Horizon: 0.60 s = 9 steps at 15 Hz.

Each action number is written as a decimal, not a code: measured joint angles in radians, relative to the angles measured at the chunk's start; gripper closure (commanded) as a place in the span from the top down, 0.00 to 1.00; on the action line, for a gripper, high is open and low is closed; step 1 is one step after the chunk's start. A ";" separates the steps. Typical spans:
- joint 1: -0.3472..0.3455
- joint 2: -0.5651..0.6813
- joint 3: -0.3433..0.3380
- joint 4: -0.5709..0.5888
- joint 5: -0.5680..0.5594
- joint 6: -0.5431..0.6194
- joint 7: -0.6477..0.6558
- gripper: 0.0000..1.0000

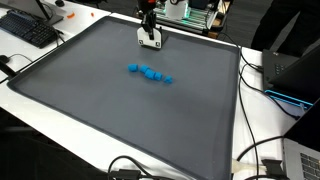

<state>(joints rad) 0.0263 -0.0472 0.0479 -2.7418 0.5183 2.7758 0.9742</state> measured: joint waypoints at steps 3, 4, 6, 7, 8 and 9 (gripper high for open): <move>0.001 0.000 0.000 0.000 0.000 0.000 -0.002 0.14; 0.001 0.000 0.001 0.000 0.000 0.000 -0.005 0.29; 0.002 0.005 0.002 -0.001 -0.008 -0.002 -0.007 0.43; 0.002 0.013 0.003 -0.001 -0.016 -0.002 -0.007 0.52; 0.003 0.020 0.004 -0.001 -0.026 -0.002 -0.007 0.59; 0.003 0.025 0.004 -0.001 -0.039 -0.002 -0.007 0.66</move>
<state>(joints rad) 0.0296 -0.0222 0.0517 -2.7424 0.4793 2.7734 0.9677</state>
